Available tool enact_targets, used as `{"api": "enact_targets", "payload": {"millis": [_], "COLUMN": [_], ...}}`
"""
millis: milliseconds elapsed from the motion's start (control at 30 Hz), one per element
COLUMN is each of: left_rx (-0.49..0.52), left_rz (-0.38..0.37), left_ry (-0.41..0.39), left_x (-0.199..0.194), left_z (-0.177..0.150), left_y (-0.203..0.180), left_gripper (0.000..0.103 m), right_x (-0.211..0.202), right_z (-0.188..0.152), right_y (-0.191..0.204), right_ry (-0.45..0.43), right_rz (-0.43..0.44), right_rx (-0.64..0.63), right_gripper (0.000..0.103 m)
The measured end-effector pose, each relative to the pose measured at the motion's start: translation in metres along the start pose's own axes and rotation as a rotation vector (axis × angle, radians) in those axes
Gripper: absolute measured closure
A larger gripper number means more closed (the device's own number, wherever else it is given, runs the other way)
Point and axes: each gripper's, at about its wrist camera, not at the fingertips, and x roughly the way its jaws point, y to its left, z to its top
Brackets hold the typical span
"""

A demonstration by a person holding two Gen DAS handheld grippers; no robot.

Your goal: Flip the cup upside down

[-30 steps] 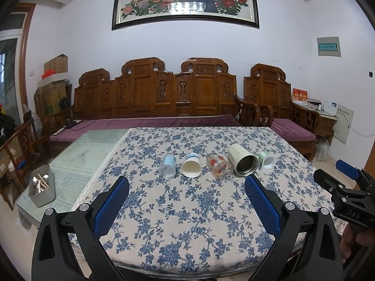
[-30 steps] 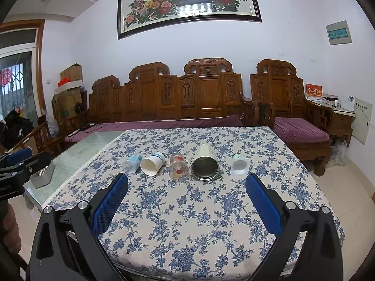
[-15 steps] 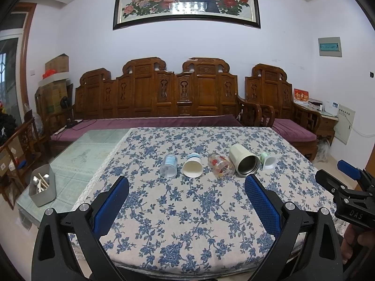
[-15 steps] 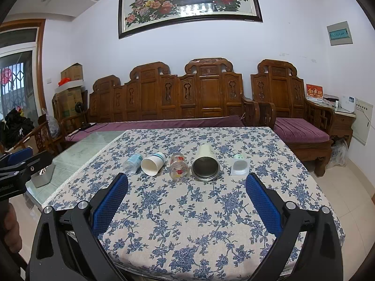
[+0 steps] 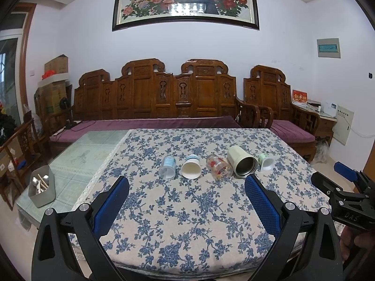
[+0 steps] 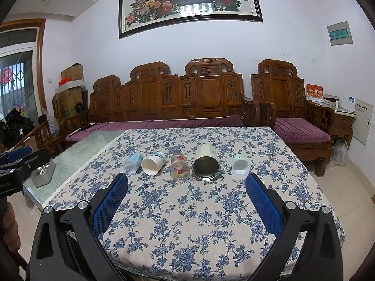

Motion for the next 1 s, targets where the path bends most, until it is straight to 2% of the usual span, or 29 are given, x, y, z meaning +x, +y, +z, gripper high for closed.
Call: {"api": "enact_targets", "payload": {"millis": [233, 467, 800, 1000], "left_rx": [-0.001, 0.002, 0.048, 0.066], "left_rz": [0.000, -0.004, -0.036, -0.018], "left_ry": [0.005, 0.062, 0.184, 0.245], "left_x": [0.001, 0.020, 0.076, 0.116], "left_z": [0.000, -0.007, -0.009, -0.008], "left_y": [0.000, 0.007, 0.023, 0.040], "left_gripper": [0.008, 0.008, 0.008, 0.008], "right_x": [0.001, 0.016, 0.067, 0.106], "right_z": [-0.002, -0.013, -0.016, -0.014], "right_y": [0.001, -0.002, -0.002, 0.002], "right_ry": [0.004, 0.037, 0.097, 0.146], "right_rz": [0.003, 0.005, 0.052, 0.073], "right_rx": [0.001, 0.004, -0.021, -0.055], "right_gripper": [0.002, 0.002, 0.005, 0.011]}}
